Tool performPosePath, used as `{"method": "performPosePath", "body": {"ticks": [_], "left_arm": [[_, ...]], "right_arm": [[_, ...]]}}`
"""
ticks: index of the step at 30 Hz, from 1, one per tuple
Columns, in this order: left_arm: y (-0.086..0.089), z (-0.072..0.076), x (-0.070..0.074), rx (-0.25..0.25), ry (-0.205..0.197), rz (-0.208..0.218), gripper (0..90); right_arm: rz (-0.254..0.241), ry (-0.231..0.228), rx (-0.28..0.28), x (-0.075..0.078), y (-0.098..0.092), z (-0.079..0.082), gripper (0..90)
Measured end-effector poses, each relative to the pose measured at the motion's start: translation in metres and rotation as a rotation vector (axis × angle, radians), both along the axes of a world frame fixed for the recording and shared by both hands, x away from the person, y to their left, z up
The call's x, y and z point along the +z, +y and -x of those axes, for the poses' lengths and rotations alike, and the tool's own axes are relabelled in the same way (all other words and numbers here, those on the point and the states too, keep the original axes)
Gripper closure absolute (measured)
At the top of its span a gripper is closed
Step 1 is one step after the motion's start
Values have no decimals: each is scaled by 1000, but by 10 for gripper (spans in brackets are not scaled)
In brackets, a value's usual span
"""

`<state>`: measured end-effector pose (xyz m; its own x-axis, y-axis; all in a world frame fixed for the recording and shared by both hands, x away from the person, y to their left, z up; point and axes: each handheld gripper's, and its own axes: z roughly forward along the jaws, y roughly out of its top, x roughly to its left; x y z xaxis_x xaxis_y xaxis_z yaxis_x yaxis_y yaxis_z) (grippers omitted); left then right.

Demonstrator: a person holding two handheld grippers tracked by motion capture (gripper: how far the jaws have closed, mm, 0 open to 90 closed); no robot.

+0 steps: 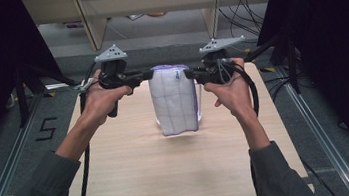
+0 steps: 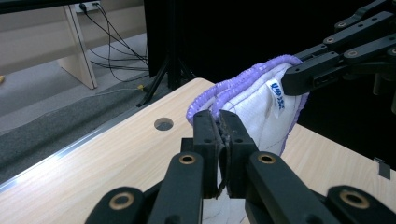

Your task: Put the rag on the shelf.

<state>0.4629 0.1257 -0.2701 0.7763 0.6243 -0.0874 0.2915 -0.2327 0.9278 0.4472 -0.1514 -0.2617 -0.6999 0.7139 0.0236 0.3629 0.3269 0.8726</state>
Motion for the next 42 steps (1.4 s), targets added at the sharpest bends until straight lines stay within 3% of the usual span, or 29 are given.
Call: {"method": "performPosePath", "body": {"ticks": [7,9,12,17,18,23,24,26,30,37,42], "left_arm": [[0,-4,11,14,-22,-2,859],[-1,-7,15,19,-26,-1,858],[-1,-11,21,30,-37,5,859],[-3,-22,30,49,-33,13,858],[-4,-24,31,43,-38,16,857],[-10,-42,38,63,-32,39,856],[-12,-45,38,67,-26,49,856],[-17,-53,35,77,-23,51,856],[-26,-72,23,101,7,62,856],[-24,-96,6,147,48,84,856],[-22,-108,-6,130,74,77,851]], "right_arm": [[2,-26,-8,11,2,-4,856],[-7,-13,-16,15,3,-5,855],[3,-36,-20,20,4,-8,855],[-12,-39,-41,27,5,-15,855],[-11,-62,-31,28,4,-20,855],[-44,-52,-66,30,-1,-35,854],[-54,-38,-85,30,-2,-41,854],[-25,-42,-118,28,-3,-52,853],[-22,-50,-135,22,-2,-67,852],[-30,-11,-173,5,1,-91,852],[-29,14,-187,-5,3,-101,848]]}}
